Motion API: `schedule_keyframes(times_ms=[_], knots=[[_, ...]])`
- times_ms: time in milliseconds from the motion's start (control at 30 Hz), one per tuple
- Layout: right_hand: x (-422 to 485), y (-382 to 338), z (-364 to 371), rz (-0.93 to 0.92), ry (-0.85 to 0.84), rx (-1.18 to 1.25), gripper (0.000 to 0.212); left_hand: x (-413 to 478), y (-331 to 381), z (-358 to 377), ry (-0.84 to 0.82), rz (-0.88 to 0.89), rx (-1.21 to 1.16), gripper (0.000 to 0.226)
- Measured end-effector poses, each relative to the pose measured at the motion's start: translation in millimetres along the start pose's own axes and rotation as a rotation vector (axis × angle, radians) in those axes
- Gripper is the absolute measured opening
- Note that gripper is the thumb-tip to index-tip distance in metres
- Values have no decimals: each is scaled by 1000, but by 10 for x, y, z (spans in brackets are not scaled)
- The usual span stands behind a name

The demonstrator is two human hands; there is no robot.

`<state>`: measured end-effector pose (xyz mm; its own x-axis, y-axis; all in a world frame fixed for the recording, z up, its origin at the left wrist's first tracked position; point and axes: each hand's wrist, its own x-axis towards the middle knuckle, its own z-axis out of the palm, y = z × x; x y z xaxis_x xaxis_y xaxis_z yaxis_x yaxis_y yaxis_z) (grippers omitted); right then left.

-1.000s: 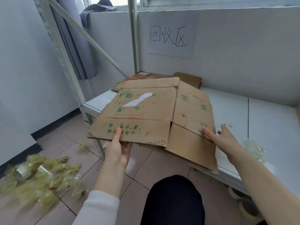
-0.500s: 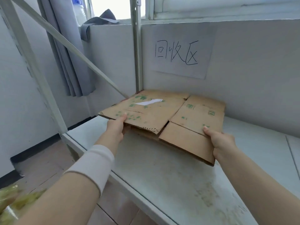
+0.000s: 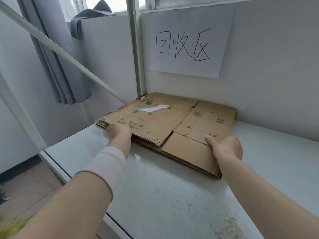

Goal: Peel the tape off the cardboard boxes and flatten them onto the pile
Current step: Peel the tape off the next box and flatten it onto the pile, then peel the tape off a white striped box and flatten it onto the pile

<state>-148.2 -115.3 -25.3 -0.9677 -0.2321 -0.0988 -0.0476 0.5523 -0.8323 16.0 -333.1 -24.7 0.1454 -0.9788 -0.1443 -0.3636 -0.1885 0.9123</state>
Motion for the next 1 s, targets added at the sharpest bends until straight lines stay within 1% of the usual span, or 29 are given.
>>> schedule_keyframes(times_ms=[67, 167, 233, 267, 333, 400, 467, 533, 633, 700, 767, 900, 1000], knots=[[-14, -19, -34, -38, -10, -136, 60, -4, 18, -9, 28, 42, 166, 71], [-61, -80, -119, -91, 3, -331, 52, -55, 29, -60, -39, 125, 403, 56], [-102, -119, -190, -127, -17, -366, 58, -159, 35, -125, -79, 202, 516, 49], [-123, -132, -227, -155, -41, -354, 61, -220, 52, -164, -73, 264, 556, 45], [-175, -141, -355, -229, -80, -345, 61, -431, 146, -261, -62, 414, 580, 39], [-266, -127, -573, -315, -106, -363, 54, -763, 293, -345, -74, 605, 605, 36], [-409, -62, -865, -397, -123, -450, 50, -1183, 421, -409, -116, 852, 748, 34], [-582, 87, -1236, -477, -106, -569, 51, -1619, 499, -410, -208, 1071, 925, 33], [-815, 432, -1829, -596, -55, -763, 51, -2282, 483, -314, -362, 1300, 1108, 35], [-950, 719, -2231, -634, 7, -885, 49, -2788, 404, -245, -413, 1442, 1182, 35], [-1078, 1011, -2630, -638, 77, -972, 47, -3309, 329, -184, -472, 1559, 1186, 37], [-1243, 1587, -3370, -572, 128, -1078, 43, -4280, 230, -1, -549, 1704, 1047, 41], [-1285, 1932, -3860, -496, 170, -1072, 43, -4897, 218, 199, -662, 1712, 881, 52]])
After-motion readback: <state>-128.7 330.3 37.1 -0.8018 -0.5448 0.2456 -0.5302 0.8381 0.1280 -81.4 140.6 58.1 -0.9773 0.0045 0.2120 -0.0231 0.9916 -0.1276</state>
